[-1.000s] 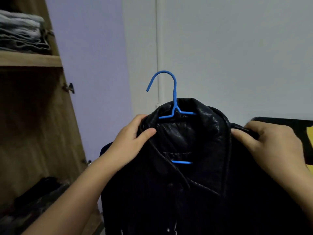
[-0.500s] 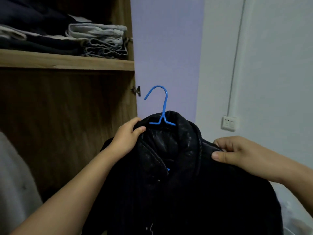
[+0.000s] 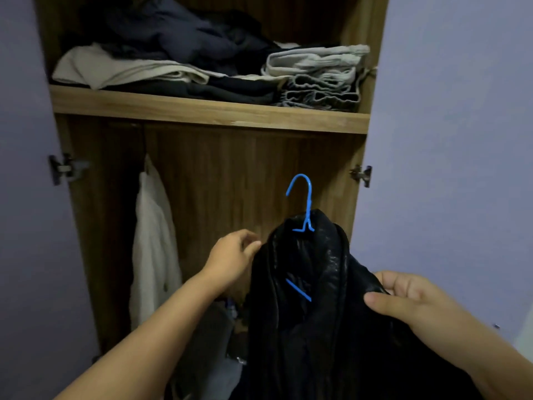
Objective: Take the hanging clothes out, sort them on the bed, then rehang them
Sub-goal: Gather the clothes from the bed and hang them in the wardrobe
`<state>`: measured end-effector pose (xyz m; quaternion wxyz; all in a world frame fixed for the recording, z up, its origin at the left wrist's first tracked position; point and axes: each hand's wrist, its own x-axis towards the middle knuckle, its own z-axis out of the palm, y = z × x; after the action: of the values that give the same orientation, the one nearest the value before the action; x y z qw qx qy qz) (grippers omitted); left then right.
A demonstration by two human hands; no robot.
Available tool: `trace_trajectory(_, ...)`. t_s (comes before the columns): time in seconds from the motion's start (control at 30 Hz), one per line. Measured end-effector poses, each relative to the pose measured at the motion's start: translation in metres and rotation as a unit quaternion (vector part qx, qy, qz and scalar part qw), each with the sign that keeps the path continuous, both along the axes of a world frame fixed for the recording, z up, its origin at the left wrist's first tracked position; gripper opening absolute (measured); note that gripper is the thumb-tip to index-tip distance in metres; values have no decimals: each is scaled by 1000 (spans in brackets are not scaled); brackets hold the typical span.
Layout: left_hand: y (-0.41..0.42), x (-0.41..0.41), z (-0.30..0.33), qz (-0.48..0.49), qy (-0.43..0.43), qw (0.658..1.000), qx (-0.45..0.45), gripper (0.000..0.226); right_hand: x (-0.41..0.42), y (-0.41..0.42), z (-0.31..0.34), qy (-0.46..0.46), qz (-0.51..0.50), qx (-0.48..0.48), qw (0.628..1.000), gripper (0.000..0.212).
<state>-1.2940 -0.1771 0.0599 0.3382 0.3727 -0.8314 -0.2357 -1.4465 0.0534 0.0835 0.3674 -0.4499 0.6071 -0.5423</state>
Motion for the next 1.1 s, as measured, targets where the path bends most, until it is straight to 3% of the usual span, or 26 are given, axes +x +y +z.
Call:
trace_trajectory(0.13,-50,29,-4,68,-37,997,-22,21,1,-57,-8,9,-25,-16,1000,17)
trace_trajectory(0.43,-175,84,31,218,-53,965,-134,20,33,-210,3,19,10,-58,998,17)
trace_trajectory(0.63,-234,105,26,246,-104,956,-121,32,54,-309,18,24,16,-95,995,17)
trace_trajectory(0.83,-273,119,27,248,-67,962,-99,60,71,-406,25,68,32,-123,990,16)
trace_trajectory(1.1,-317,125,21,209,-87,970,-86,65,90,-520,28,46,93,-152,983,15)
